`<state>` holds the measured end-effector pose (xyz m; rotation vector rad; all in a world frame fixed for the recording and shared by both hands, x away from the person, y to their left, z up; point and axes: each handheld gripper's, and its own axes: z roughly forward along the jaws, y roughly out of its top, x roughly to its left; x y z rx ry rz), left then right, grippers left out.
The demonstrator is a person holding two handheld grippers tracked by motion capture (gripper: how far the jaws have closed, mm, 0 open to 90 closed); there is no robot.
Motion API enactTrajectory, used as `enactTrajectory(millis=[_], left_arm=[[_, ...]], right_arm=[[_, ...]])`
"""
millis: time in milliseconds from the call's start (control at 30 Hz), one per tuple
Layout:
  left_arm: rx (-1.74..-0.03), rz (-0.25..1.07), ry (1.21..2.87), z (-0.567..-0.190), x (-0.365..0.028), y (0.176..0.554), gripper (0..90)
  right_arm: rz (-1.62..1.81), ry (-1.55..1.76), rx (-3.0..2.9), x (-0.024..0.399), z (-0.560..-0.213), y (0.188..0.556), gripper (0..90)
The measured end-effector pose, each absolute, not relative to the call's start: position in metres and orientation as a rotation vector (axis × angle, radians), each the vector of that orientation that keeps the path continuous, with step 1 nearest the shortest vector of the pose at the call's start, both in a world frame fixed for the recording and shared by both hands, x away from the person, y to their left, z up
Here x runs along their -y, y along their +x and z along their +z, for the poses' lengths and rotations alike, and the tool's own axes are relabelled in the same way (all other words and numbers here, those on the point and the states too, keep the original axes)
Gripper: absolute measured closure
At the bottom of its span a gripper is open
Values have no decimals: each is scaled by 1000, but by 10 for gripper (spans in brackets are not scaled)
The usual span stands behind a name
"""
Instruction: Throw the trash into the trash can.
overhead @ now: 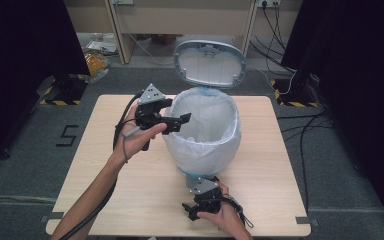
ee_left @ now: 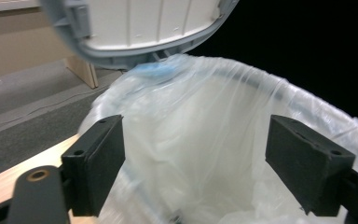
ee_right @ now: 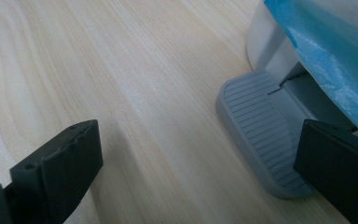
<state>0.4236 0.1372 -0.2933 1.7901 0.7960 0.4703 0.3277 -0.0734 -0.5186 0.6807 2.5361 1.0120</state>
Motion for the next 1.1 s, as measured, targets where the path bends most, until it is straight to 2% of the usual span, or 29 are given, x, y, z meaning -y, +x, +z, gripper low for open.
enactTrajectory(millis=[400,767,1100], left_arm=[[-865,504,1740,-300,-188,415,164],[-912,497,1733,-322,-210,411,161],[-952,569,1738,-350,-230,408,157]], right_arm=[[1010,679,-2538,73,-518,328,11],[1010,681,-2540,73,-518,328,11],[1008,681,-2539,73,-518,328,11]])
